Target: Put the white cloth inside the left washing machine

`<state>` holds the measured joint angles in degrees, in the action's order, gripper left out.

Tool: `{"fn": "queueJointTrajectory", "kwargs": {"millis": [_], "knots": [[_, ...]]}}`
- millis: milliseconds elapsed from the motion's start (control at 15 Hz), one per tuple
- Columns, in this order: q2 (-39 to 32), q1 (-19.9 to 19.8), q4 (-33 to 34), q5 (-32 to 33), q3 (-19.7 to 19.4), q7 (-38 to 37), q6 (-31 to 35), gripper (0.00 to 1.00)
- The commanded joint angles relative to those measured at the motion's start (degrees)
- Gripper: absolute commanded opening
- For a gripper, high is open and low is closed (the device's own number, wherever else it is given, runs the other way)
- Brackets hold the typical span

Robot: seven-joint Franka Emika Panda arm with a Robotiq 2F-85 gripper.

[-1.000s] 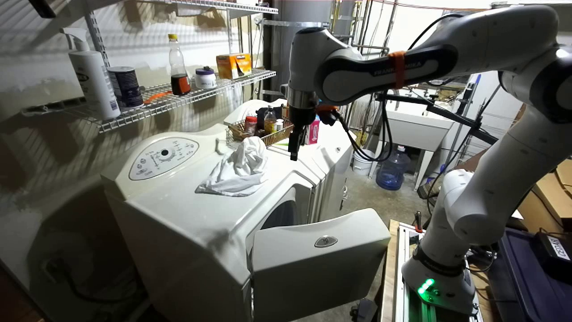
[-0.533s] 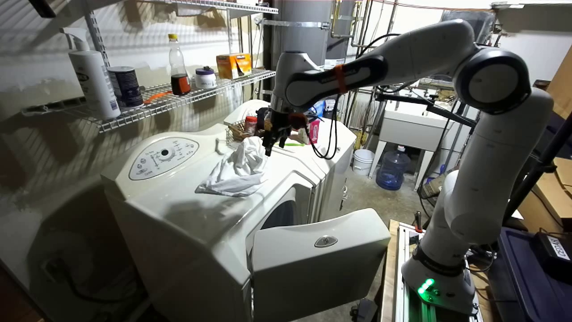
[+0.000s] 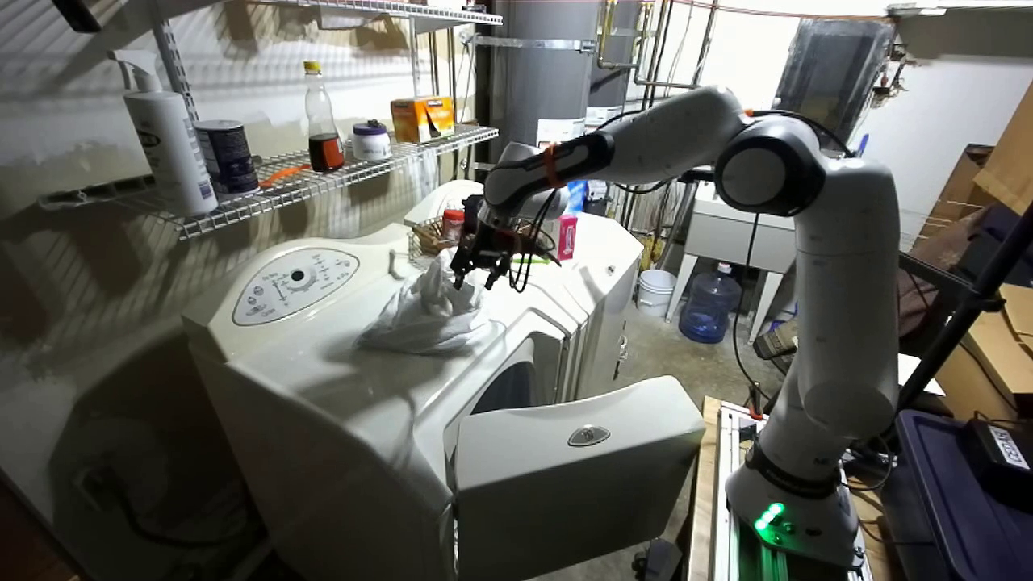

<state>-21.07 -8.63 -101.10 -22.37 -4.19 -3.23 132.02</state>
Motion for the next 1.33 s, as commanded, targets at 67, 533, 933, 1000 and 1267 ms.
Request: {"fn": "queueJointTrajectory", "kwargs": {"millis": [67, 533, 933, 1000, 1267], "knots": [[-8.3, -4.2, 7.8, -8.3, 1.7, -1.0, 0.8, 1.0], [-7.8, -4.4, 6.6, -5.6, 1.1, -1.6, 0.1, 1.0], [-11.7, -3.4, 6.8, -1.3, -1.8, -5.2, 8.4, 1.0], [-12.8, -3.5, 7.0, -0.8, -2.1, -5.6, 9.8, 1.0], [-16.9, -3.4, 7.8, 1.0, -2.5, -5.8, 18.1, 1.0]]}}
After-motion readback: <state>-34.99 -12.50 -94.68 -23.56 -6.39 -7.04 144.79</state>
